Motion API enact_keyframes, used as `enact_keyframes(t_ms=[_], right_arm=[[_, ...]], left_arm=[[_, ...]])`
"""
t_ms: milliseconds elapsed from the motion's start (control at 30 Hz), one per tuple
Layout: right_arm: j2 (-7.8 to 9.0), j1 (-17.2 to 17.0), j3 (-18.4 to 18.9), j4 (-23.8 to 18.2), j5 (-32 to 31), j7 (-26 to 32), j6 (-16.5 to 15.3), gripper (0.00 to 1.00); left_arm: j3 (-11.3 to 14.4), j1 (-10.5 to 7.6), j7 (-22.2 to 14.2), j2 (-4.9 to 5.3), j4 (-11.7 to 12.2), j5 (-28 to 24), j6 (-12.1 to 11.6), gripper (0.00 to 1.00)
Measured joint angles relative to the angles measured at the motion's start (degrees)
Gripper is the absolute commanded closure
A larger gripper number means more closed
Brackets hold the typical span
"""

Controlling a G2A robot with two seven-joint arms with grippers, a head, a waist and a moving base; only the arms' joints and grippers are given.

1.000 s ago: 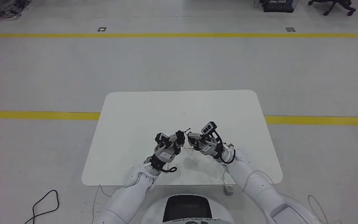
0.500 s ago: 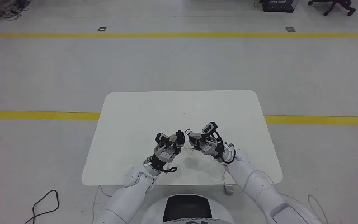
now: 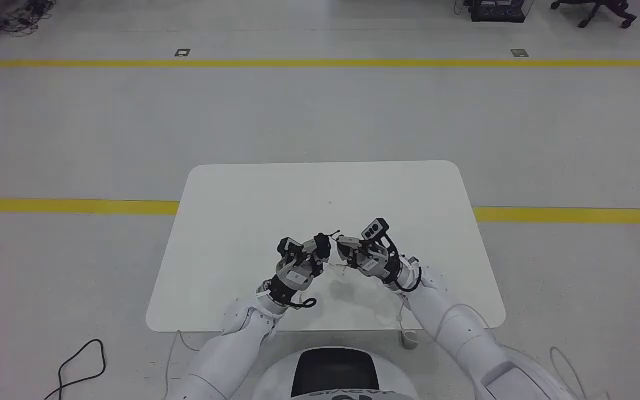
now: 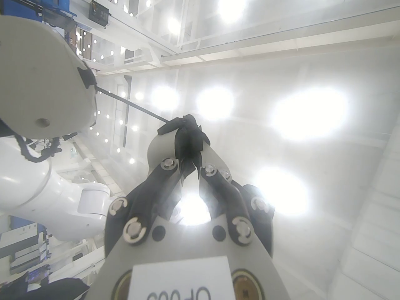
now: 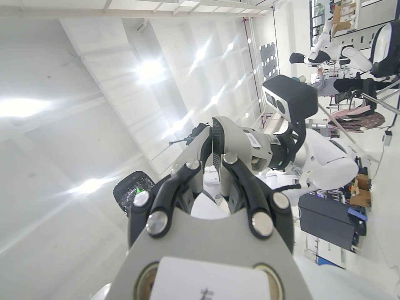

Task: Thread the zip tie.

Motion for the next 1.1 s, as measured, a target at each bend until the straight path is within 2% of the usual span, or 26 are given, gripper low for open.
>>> enact_keyframes(t_ms=[1100], right_arm=[[-0.47,0.68,-0.15,2.22,0.16,0.0,0.0,1.0]], left_arm=[[0.0,0.0,0.0,0.0,0.0,0.0,0.0,1.0]])
